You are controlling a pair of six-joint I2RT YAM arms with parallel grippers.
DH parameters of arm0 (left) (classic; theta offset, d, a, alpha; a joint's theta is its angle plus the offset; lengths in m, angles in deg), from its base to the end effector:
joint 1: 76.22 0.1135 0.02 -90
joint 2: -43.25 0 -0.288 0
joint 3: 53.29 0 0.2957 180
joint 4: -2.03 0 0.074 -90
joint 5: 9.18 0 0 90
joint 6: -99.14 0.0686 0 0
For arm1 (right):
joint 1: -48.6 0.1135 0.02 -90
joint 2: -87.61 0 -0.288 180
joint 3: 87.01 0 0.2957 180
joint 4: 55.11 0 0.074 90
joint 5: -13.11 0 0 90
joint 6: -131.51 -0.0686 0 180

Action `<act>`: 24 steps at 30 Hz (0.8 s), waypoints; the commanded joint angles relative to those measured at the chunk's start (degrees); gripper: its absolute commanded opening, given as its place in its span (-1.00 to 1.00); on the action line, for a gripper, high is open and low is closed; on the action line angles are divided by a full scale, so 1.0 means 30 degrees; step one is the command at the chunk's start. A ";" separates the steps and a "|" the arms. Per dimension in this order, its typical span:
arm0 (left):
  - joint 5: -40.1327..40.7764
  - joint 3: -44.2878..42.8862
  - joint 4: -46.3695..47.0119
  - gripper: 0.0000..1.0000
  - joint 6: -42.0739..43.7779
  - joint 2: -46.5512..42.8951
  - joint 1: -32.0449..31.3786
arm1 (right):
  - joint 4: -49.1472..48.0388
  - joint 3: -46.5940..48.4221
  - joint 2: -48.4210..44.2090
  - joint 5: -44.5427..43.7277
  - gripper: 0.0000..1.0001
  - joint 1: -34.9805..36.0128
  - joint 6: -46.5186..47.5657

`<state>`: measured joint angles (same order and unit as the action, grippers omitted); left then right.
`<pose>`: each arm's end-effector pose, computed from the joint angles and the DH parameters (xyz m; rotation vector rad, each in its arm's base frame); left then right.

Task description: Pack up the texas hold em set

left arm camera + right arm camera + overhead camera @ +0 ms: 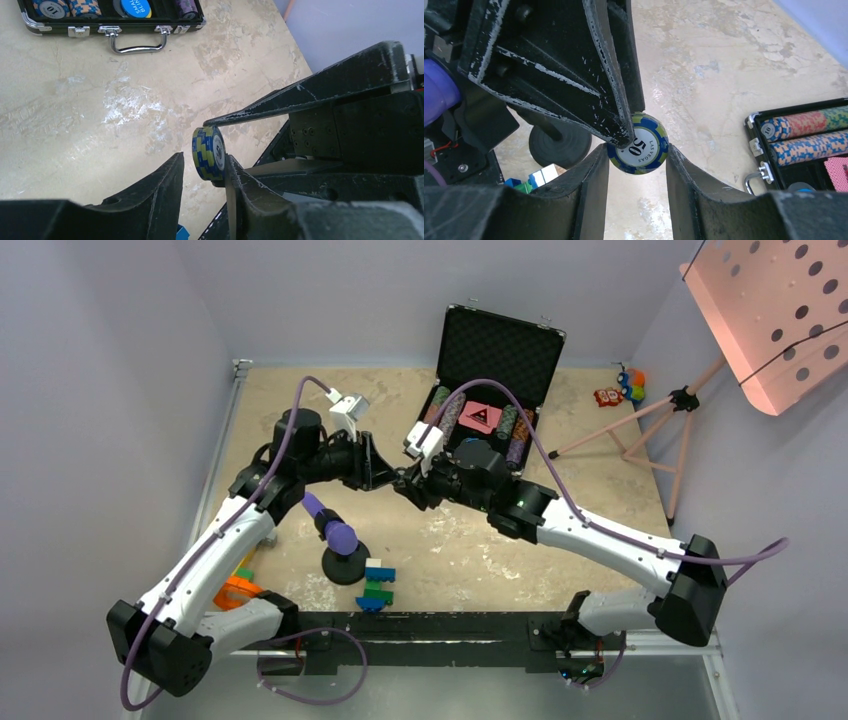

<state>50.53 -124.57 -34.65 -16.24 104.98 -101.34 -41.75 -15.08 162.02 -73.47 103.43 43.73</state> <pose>0.2513 -0.1560 0.3555 0.3464 2.1237 -1.0732 0.2127 0.3090 0.3392 -0.9470 1.6523 0.6886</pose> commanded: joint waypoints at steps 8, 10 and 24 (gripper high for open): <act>-0.2524 -0.0463 0.0953 -0.59 -0.0912 0.0750 0.0084 | -0.0786 0.0759 -0.0840 -0.1082 -1.00 0.0119 0.0955; -0.2888 -0.0326 0.1293 -0.84 -0.1117 0.0775 0.0084 | -0.0786 0.0740 -0.0839 -0.1082 -1.00 0.0115 0.0957; -0.3224 -0.0052 0.1857 -1.00 0.0079 -0.0309 0.0084 | 0.1360 0.0967 -0.2129 0.2058 0.84 -0.0789 -0.1069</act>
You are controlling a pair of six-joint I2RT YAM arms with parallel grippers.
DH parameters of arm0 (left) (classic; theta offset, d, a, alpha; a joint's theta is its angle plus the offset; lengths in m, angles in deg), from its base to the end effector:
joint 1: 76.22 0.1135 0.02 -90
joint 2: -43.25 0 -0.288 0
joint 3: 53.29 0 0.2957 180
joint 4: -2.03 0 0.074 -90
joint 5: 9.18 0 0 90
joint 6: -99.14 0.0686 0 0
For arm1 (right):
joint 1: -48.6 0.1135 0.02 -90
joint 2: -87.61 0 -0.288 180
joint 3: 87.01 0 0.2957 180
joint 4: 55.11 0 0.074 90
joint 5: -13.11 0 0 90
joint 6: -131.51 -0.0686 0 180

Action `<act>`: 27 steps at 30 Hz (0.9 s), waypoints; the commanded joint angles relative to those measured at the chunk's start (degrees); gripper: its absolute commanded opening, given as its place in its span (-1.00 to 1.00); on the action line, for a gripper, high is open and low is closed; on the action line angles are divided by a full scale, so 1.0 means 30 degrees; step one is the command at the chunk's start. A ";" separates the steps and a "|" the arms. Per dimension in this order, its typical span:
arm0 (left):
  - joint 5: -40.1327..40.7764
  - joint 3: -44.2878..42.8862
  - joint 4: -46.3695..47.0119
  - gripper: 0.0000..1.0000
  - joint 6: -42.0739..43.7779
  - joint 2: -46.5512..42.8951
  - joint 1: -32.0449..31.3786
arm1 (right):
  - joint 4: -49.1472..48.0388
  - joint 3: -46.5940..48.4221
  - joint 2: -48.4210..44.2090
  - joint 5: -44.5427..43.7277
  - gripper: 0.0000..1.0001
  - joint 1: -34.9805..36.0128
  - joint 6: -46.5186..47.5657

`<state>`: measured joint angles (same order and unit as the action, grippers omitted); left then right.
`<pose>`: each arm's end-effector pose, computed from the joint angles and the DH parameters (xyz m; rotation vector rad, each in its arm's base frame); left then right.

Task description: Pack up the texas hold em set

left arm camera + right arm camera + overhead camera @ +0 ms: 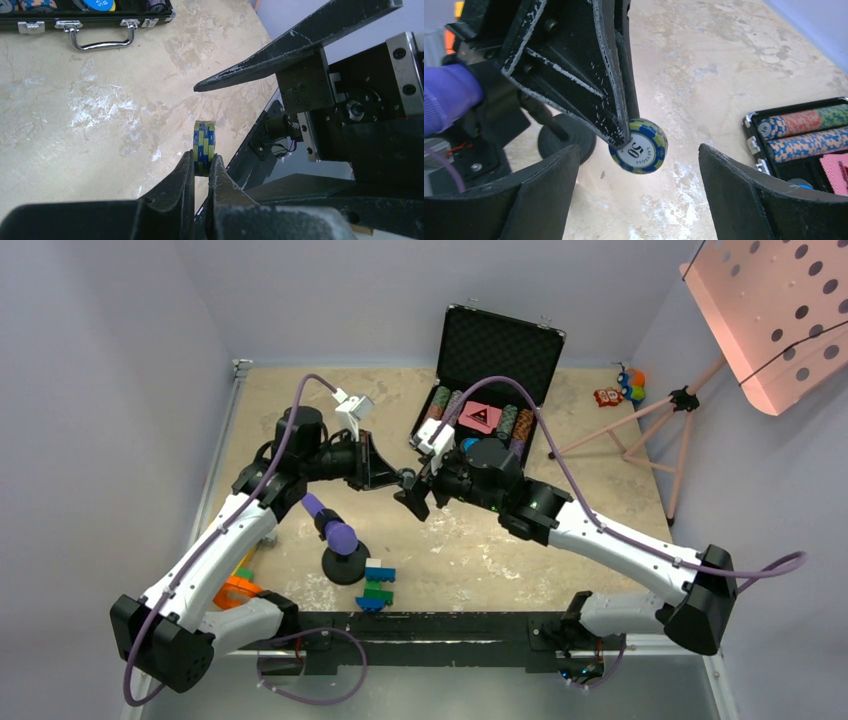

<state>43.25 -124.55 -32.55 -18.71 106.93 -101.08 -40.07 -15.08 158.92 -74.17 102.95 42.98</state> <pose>0.2544 -0.1640 0.3524 0.3865 2.1310 -1.2230 0.2080 0.2956 0.3540 -0.9095 1.6433 0.6883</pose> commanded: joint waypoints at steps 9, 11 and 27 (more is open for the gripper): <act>-0.4987 0.1421 0.5578 -1.00 0.0462 -0.2356 -0.0047 | 0.2936 0.2154 -0.2614 1.1397 0.67 -0.4846 -0.3255; -0.5644 0.1600 0.6319 -1.00 0.0235 -0.2526 -0.0158 | 0.2930 0.2345 -0.2687 1.3008 0.57 -0.5150 -0.3869; -0.6711 0.2184 0.8371 -1.00 -0.0235 -0.3169 -0.0544 | 0.0546 0.2091 -0.1914 1.5780 -0.15 -0.5236 -0.6628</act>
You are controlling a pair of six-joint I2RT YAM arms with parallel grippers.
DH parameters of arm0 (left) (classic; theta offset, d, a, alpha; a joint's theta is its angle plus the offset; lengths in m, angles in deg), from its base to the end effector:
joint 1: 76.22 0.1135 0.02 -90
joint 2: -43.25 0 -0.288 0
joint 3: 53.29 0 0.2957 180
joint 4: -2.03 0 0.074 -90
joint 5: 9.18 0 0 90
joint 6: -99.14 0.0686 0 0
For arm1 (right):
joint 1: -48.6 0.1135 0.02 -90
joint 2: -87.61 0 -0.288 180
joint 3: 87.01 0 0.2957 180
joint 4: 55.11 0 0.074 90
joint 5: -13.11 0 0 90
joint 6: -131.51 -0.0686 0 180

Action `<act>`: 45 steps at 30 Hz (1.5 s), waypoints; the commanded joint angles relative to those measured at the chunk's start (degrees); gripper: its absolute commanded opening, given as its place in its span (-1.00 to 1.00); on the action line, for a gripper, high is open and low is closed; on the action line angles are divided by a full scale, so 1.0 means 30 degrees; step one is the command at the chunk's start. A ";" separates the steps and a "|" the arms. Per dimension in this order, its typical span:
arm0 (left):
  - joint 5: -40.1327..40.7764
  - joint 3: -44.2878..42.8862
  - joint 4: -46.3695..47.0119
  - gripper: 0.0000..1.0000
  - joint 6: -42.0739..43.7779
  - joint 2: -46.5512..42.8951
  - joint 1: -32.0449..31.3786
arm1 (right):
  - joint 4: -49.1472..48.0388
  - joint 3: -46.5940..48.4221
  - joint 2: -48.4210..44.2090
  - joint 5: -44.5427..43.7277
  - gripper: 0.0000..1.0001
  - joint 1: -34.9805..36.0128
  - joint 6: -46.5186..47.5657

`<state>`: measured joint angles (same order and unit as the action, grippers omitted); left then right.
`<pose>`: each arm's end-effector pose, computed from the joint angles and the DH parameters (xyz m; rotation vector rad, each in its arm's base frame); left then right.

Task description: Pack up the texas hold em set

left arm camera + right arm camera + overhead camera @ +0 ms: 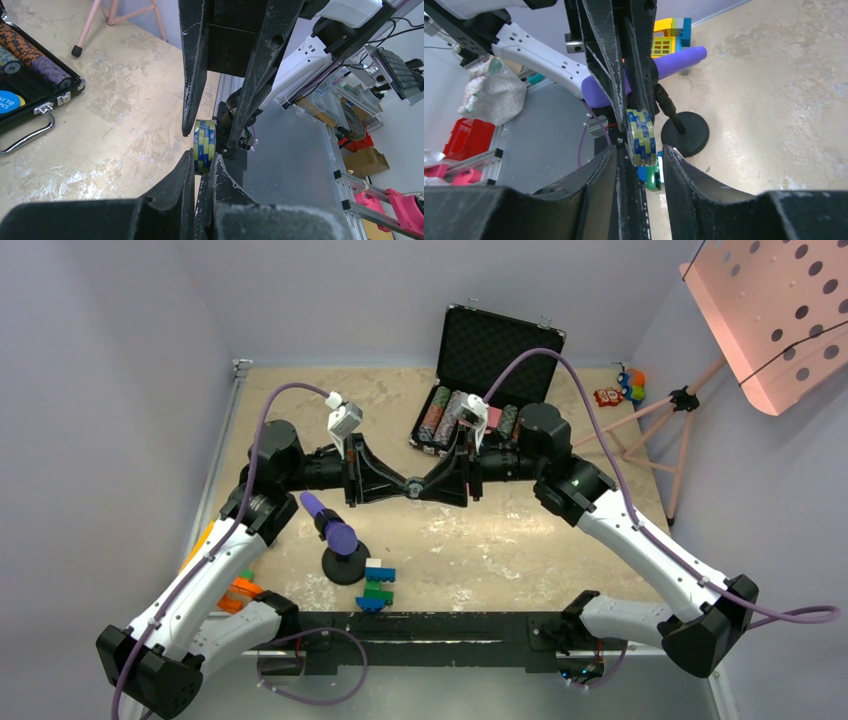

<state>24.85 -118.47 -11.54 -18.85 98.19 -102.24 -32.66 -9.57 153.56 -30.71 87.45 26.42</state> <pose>0.2067 -0.1642 0.3953 0.7921 1.6502 -1.4757 0.2117 0.2341 0.4123 -0.9945 1.6385 1.3635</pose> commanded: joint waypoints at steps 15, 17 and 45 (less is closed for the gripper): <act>0.0738 -0.0405 -0.0844 -0.09 0.0534 -0.0212 -0.0170 | -0.1440 0.0015 -0.0557 0.0007 -1.00 -0.0074 -0.0350; 0.1747 -0.0951 -0.2332 0.60 0.1229 -0.0247 -0.0174 | -0.0578 0.0043 -0.0996 -0.2288 -1.00 -0.0100 0.0325; 1.5286 -0.1482 -0.7917 0.98 0.3880 -0.2668 0.0265 | 0.4710 0.3948 0.7889 -1.2979 -1.00 -0.6825 1.3045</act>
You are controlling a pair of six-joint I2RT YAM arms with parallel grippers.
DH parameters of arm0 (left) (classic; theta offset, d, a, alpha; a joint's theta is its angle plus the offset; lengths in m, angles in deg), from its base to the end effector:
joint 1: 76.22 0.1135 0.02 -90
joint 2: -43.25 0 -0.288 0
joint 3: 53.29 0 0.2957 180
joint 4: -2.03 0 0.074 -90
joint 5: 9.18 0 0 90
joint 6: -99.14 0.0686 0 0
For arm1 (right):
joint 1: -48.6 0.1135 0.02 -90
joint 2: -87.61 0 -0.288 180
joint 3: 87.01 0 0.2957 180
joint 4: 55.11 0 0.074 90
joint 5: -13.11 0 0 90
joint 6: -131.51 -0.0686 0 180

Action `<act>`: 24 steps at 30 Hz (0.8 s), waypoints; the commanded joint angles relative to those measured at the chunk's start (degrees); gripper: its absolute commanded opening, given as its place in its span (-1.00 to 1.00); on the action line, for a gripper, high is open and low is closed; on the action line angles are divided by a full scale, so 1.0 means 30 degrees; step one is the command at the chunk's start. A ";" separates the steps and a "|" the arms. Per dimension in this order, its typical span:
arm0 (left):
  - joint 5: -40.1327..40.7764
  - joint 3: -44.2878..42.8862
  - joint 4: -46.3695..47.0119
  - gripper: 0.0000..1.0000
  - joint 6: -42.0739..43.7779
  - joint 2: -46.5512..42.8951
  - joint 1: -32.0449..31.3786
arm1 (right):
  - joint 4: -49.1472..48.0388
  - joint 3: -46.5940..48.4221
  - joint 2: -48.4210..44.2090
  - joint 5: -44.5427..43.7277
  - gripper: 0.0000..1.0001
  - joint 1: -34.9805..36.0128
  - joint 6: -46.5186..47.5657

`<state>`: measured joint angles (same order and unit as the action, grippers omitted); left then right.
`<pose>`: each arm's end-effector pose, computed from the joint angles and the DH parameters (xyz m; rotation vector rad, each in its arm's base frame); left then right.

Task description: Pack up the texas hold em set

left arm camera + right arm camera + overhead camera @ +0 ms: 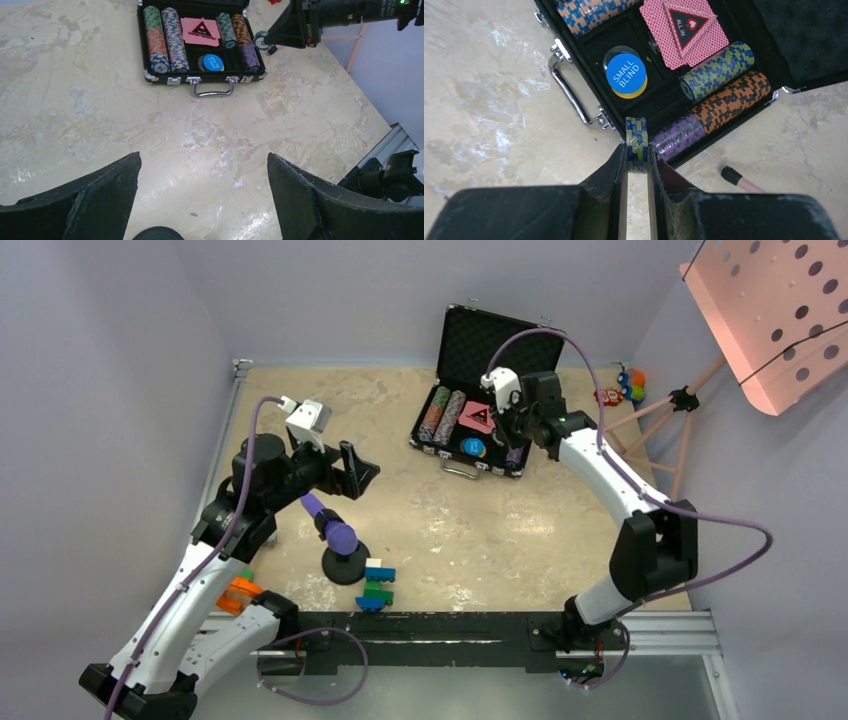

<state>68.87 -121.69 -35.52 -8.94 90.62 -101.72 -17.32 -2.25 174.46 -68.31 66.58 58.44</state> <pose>0.2071 -0.1145 0.3914 0.2724 1.8960 -0.7147 0.3854 0.1358 0.2993 -0.7543 2.1344 0.1794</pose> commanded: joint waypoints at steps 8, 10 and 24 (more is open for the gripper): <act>0.0713 -0.0499 -0.0048 0.98 0.0717 -0.0241 0.0091 | -0.1787 0.1573 0.3335 -0.2584 -1.00 0.0131 0.6479; 0.0818 -0.0534 -0.0106 0.98 0.0804 -0.0284 0.0091 | -0.1480 0.1963 0.3969 -0.2646 -1.00 0.0131 0.7178; 0.0969 -0.0668 -0.0342 0.98 0.0955 0.0023 0.0091 | -0.3145 0.2739 0.7069 -0.3932 -1.00 0.0356 0.8812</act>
<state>70.90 -121.69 -37.14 -7.55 90.60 -101.72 -21.62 3.47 195.90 -77.29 67.02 81.78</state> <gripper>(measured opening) 0.992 0.171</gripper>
